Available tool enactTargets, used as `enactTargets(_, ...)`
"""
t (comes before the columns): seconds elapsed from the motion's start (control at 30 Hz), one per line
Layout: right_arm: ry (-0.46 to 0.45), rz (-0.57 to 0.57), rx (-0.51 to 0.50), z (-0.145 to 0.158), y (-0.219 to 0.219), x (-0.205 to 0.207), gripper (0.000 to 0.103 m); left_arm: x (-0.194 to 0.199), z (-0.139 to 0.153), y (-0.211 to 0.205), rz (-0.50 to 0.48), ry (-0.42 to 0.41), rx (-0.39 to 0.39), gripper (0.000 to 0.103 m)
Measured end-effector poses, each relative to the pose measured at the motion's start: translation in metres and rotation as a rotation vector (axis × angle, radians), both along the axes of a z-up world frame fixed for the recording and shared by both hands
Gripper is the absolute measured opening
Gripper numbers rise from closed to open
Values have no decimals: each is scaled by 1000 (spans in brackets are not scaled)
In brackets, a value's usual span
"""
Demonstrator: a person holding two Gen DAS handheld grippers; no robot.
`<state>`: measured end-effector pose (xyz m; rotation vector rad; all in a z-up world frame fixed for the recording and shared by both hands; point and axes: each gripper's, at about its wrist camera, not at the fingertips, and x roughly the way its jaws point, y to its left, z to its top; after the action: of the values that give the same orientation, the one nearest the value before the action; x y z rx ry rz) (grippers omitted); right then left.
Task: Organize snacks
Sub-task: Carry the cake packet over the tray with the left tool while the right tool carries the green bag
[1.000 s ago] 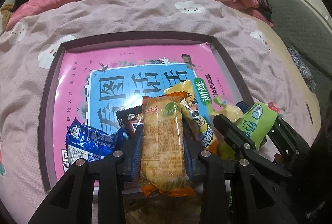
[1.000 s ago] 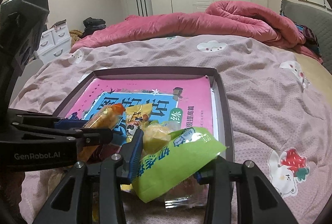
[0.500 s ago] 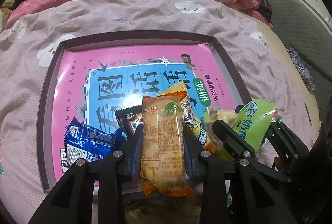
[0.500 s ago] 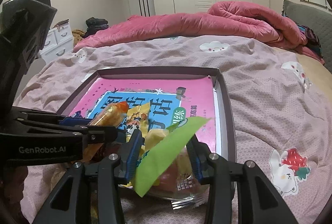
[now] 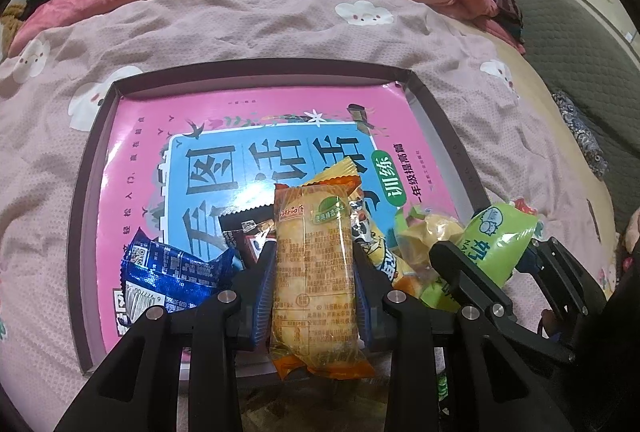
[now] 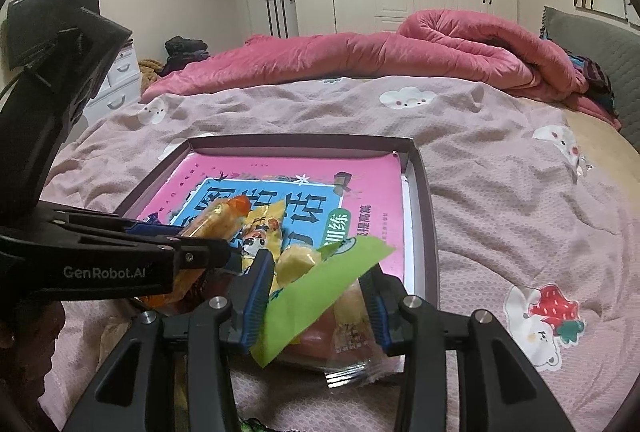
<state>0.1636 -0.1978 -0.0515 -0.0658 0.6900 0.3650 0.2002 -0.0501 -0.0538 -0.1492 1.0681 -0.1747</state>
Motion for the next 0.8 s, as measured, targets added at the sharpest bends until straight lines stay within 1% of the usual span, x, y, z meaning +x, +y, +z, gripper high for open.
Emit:
enactTargets(0.07, -4, -10, -1, 1, -2, -1, 43, 1, 0, -2, -7, -3, 7, 35)
enactTargets(0.23, -14, -19, 8, 6, -7, -7, 43, 1, 0, -4, -16, -3, -5, 35)
enactTargets(0.8, -5, -24, 31, 9, -13, -14, 44, 1, 1, -5, -23, -8, 1, 36)
